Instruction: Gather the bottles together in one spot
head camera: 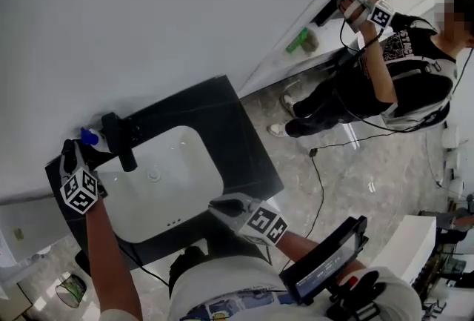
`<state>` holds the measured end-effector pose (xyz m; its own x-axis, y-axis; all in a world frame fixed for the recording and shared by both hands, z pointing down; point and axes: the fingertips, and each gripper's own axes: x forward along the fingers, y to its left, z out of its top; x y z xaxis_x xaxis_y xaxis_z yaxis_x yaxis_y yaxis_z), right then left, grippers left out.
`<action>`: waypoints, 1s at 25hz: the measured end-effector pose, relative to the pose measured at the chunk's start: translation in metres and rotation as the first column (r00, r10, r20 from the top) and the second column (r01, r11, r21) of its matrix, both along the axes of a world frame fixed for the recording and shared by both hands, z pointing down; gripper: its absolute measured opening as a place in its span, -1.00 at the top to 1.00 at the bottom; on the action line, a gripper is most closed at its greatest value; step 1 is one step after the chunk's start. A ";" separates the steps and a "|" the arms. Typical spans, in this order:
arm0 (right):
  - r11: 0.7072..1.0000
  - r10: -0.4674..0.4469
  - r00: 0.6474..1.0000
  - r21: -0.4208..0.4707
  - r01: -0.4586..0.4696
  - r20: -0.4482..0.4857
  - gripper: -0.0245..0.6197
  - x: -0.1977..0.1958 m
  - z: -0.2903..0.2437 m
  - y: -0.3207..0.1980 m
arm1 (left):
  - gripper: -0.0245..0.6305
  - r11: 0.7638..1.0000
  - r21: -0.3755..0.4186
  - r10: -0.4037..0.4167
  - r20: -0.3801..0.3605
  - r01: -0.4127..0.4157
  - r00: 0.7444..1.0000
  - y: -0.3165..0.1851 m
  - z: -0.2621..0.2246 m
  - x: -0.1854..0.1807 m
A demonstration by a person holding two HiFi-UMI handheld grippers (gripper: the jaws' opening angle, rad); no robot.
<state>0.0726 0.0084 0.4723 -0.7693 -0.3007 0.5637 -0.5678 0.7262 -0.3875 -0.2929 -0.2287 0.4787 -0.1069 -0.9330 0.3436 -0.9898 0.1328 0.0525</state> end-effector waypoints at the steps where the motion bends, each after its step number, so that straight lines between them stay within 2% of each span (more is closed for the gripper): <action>1: 1.000 -0.008 1.000 -0.001 0.008 0.006 0.85 -0.001 0.001 -0.002 | 0.64 1.000 0.006 -0.008 0.005 0.008 1.000 0.000 -0.001 -0.006; 4: 0.999 -0.038 0.999 -0.028 0.038 0.017 0.85 0.005 -0.004 0.000 | 0.64 0.999 0.009 -0.044 0.013 0.044 0.999 0.011 -0.001 -0.016; 6: 0.999 -0.038 0.999 -0.037 0.038 0.007 0.85 0.019 -0.007 0.000 | 0.64 0.999 0.020 -0.051 0.009 0.051 0.999 0.016 0.002 -0.009; 10: 1.000 -0.011 1.000 -0.018 0.011 -0.028 0.85 0.027 -0.010 -0.006 | 0.63 0.997 0.076 0.007 -0.022 -0.005 1.000 -0.002 0.005 0.020; 15: 0.999 -0.041 0.999 -0.015 0.041 -0.018 0.85 0.009 -0.008 -0.010 | 0.63 0.996 0.088 0.029 -0.039 -0.026 0.999 -0.004 0.000 0.019; 19: 0.998 -0.060 0.998 -0.015 0.060 -0.022 0.85 0.005 -0.008 -0.013 | 0.30 0.993 0.085 0.084 -0.049 -0.080 0.995 -0.003 -0.001 0.031; 25: 0.997 -0.075 0.997 -0.008 0.075 -0.019 0.85 -0.004 -0.010 -0.015 | 0.11 0.992 0.053 0.114 -0.009 -0.113 0.993 0.006 -0.002 0.036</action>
<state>0.0687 -0.0063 0.4620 -0.7787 -0.2384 0.5804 -0.5190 0.7645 -0.3823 -0.2573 -0.2229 0.4768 0.0047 -0.9557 0.2944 -0.9975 0.0161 0.0681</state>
